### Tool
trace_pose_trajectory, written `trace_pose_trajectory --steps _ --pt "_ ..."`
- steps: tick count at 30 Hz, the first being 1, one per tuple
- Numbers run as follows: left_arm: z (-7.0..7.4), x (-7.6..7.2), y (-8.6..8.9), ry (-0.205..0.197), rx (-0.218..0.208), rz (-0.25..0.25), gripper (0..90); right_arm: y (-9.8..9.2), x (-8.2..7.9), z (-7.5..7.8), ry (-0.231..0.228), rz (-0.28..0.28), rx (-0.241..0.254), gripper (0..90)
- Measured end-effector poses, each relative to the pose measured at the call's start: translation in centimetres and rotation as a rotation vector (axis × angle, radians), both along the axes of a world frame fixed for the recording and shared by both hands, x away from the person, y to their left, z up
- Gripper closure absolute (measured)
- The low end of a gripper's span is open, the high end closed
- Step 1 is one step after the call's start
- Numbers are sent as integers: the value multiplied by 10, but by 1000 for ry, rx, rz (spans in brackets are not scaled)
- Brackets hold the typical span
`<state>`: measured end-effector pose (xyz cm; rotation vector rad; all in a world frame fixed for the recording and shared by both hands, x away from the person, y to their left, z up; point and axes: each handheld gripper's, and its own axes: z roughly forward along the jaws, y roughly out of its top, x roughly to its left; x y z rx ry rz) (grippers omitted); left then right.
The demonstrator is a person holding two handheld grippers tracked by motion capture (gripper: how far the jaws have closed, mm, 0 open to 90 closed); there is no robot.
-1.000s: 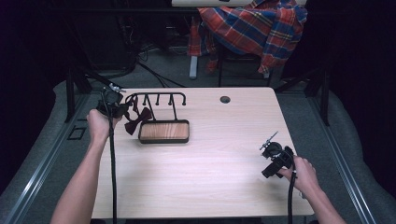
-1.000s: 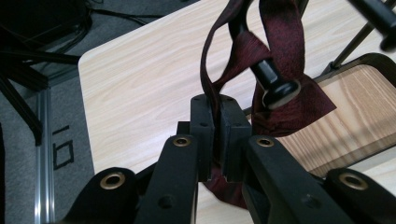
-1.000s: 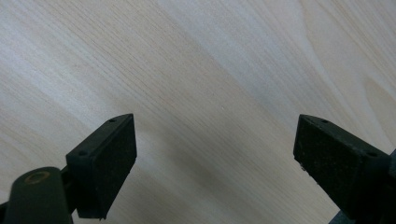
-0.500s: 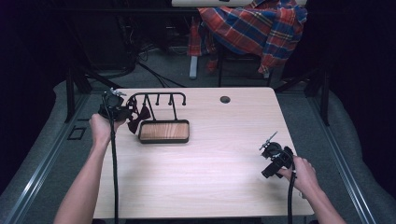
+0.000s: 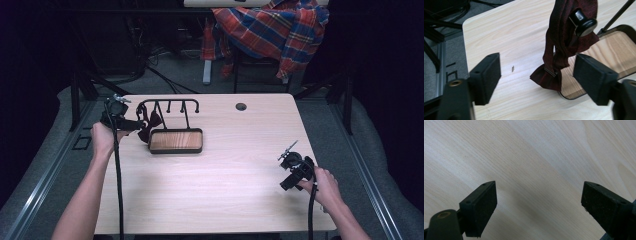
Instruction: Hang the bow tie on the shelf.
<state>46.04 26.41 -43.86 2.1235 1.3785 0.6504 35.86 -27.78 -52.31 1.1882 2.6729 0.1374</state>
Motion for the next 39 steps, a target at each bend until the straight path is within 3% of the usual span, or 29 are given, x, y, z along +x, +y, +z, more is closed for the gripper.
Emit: trace_pose_trajectory --steps 7,10,11,12,13,15,18,24,29,31,33,35,39 --pt "9 -13 1 2 -16 -28 120 1 -1 0 -6 7 1 130" --pt "12 -21 -5 16 10 -54 52 1 -1 0 -6 8 2 130" --pt "13 -24 -6 22 18 -60 35 1 -2 -3 -27 -13 33 130" --pt "14 -27 -8 20 25 -68 21 1 0 2 12 21 -24 130" --pt "15 -31 -9 29 31 -70 12 1 1 3 16 27 -29 130" --pt "17 -38 -10 34 28 -81 2 2 -2 -1 -19 -3 21 129" --pt "19 -48 -10 60 27 -99 2 1 -2 1 -18 7 17 129" --pt "18 -69 -9 84 26 -97 1 1 -2 0 -20 8 18 130" --pt "7 -80 -6 101 26 -66 1 2 -2 1 -24 9 14 131" --pt "2 -86 -5 88 19 -56 2 3 -3 0 -37 0 28 131" --pt "-1 -93 -4 74 23 -41 2 3 -3 2 -23 9 21 131" --pt "-3 -100 -2 83 16 -40 2 3 -3 0 -37 -5 42 131" --pt "-5 -114 0 95 19 -36 2 3 0 0 -13 11 15 131"
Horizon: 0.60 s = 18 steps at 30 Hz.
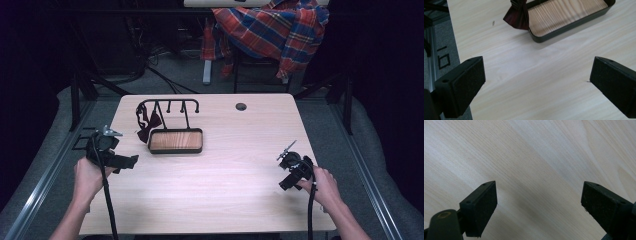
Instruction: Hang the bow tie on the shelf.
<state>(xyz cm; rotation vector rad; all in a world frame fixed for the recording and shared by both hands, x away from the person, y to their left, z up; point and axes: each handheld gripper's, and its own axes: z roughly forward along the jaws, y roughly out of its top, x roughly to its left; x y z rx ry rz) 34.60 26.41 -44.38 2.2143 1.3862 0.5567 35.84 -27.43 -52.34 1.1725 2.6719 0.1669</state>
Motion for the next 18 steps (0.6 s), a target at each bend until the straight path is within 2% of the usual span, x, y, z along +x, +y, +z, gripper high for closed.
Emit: trace_pose_trajectory --steps 1,3,4,5,6,7,9,11,13,15,17,18 --pt "-2 -4 0 1 -5 7 2 0 0 1 8 8 -12 131" --pt "-6 -9 -1 19 -8 9 2 2 -2 -1 -17 -8 15 131" --pt "-10 -11 -2 24 -9 7 1 2 -3 0 -15 -2 10 131" --pt "-14 -13 -3 32 -9 8 1 2 -1 4 6 22 -24 131" --pt "-17 -15 -4 41 -8 5 2 2 -3 2 -13 6 3 131" --pt "-25 -19 -6 55 -9 1 2 1 -3 1 -12 5 2 131" --pt "-28 -21 -7 58 -10 -2 2 1 -3 1 -10 6 -2 131" --pt "-36 -24 -7 68 -32 -8 2 1 -3 -2 -22 -8 19 131" --pt "-42 -28 -7 90 -57 -14 2 2 -2 1 -6 12 -5 131" --pt "-46 -31 -6 92 -46 -19 1 2 -2 4 -1 28 -24 130" --pt "-47 -32 -5 89 -52 -19 2 3 -2 3 -8 21 -18 131" --pt "-48 -32 -4 80 -40 -13 1 2 -2 2 -10 14 -4 131"
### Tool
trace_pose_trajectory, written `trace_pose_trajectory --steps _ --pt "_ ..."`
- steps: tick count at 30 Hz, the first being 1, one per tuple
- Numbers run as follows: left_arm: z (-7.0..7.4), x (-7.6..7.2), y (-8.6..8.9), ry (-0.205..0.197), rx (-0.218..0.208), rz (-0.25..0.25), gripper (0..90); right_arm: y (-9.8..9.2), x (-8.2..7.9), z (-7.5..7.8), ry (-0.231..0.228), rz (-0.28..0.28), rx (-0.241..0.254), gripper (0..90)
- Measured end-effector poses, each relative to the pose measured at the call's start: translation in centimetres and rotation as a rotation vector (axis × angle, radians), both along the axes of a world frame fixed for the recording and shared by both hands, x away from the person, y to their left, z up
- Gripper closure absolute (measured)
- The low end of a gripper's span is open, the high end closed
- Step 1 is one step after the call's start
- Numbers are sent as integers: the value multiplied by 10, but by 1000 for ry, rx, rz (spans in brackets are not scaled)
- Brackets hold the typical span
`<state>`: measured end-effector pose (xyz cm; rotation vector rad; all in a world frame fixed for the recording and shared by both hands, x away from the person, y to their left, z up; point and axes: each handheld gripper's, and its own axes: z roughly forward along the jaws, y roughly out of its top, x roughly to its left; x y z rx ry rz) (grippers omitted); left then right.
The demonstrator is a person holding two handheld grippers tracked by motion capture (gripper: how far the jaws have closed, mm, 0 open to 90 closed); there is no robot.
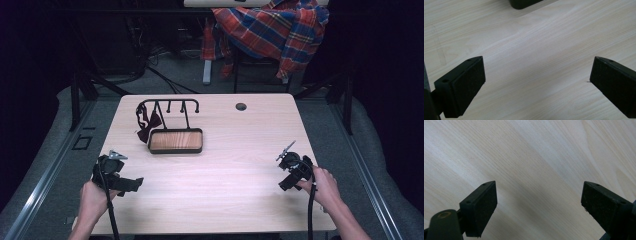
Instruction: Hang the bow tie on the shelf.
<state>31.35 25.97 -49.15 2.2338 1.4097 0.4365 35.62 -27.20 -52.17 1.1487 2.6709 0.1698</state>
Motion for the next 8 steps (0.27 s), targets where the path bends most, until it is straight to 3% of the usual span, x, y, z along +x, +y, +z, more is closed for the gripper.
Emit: trace_pose_trajectory --steps 6,8 --pt "-4 6 5 17 6 -7 2 0 2 1 11 16 -29 131" --pt "-6 7 6 7 0 -11 2 0 1 -1 3 4 -7 130"
